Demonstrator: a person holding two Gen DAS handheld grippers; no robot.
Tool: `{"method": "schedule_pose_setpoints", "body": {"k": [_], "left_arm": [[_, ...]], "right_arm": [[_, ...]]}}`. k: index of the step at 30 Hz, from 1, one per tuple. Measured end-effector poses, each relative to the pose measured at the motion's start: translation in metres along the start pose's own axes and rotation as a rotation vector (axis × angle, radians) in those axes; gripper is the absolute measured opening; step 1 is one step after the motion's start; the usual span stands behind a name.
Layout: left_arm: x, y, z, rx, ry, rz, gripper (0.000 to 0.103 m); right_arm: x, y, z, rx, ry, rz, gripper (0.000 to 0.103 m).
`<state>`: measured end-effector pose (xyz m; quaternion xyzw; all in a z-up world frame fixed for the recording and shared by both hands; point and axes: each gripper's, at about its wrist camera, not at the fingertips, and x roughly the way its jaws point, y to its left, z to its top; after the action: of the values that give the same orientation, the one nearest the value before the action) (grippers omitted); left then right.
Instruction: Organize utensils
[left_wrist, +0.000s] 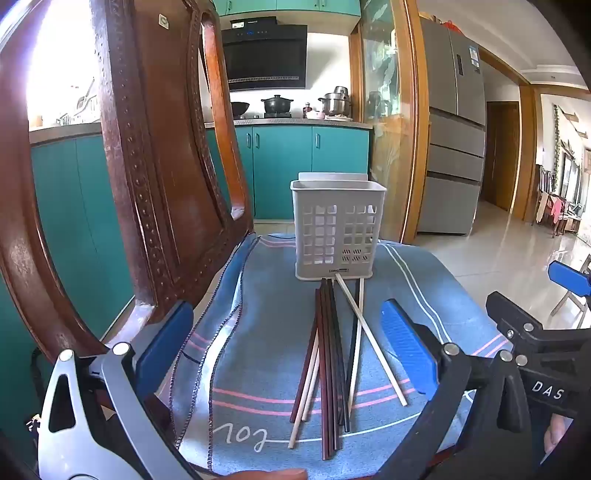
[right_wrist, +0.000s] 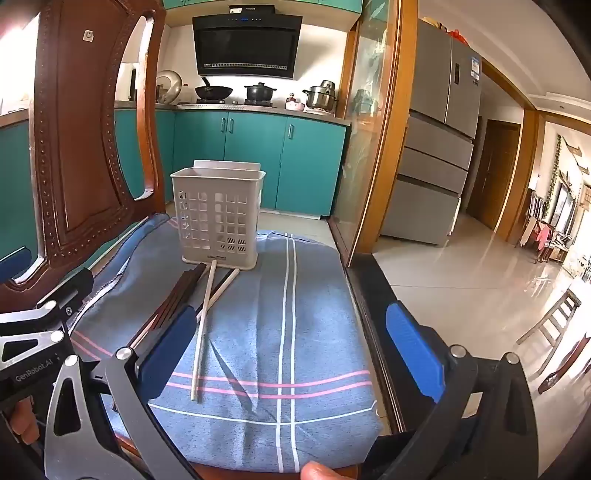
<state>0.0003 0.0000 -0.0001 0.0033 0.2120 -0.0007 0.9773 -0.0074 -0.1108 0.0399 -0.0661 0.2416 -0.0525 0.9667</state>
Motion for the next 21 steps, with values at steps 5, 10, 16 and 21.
{"method": "schedule_pose_setpoints", "body": {"k": [5, 10, 16, 21], "left_arm": [[0.0000, -0.0001, 0.0000, 0.003, 0.000, 0.001, 0.100], [-0.0007, 0.0005, -0.0001, 0.001, 0.000, 0.001, 0.101], [-0.0027, 0.0034, -0.0003, -0.001, -0.002, 0.002, 0.101], [-0.0005, -0.0001, -0.0001, 0.007, 0.005, 0.003, 0.101]], "right_arm": [[0.0017, -0.0007, -0.0007, 0.001, 0.002, -0.002, 0.101], [0.0018, 0.0013, -0.0001, 0.003, 0.001, 0.002, 0.101], [0.0012, 0.0008, -0.0004, 0.005, 0.000, 0.003, 0.101], [0.0010, -0.0002, -0.0015, 0.006, -0.001, 0.005, 0.101]]}}
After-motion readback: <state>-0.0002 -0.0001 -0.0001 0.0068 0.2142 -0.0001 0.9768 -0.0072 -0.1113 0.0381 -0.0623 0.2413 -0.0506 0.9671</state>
